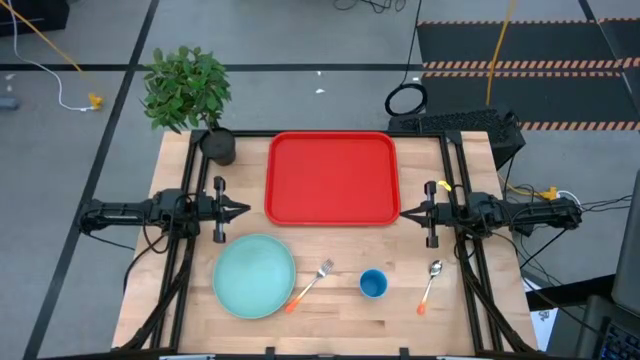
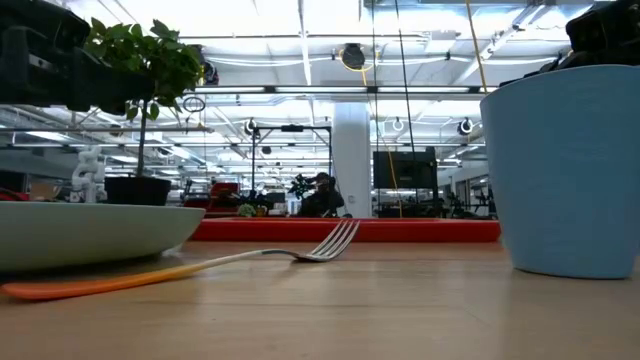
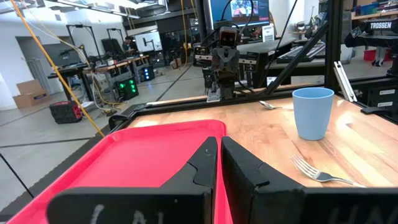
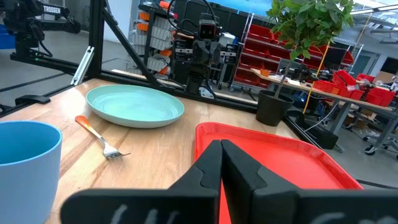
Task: Pick and place plate/cup/fork/spoon on tray
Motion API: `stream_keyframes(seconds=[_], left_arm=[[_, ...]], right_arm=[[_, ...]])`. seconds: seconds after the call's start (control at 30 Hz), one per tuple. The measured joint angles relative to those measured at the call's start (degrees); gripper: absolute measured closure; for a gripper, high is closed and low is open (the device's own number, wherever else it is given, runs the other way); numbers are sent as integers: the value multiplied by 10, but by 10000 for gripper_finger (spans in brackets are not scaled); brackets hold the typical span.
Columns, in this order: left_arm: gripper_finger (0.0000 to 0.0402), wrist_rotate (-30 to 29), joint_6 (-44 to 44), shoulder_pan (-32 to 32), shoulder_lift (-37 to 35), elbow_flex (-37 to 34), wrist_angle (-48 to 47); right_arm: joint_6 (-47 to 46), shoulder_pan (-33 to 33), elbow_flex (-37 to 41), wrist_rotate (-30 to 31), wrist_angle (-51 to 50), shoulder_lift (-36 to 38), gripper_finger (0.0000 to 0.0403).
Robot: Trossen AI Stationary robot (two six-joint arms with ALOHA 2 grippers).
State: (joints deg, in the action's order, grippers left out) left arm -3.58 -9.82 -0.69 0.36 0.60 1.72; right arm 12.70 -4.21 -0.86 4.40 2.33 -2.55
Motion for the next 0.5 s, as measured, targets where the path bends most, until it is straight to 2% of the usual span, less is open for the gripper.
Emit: stream_keyframes(seconds=[0.37, 0.5], left_arm=[[376, 0, 0, 0, 0, 0, 0], [376, 0, 0, 0, 0, 0, 0]], right_arm=[[0, 0, 0, 0, 10, 0, 403], [-47, 0, 0, -2, 14, 0, 403]])
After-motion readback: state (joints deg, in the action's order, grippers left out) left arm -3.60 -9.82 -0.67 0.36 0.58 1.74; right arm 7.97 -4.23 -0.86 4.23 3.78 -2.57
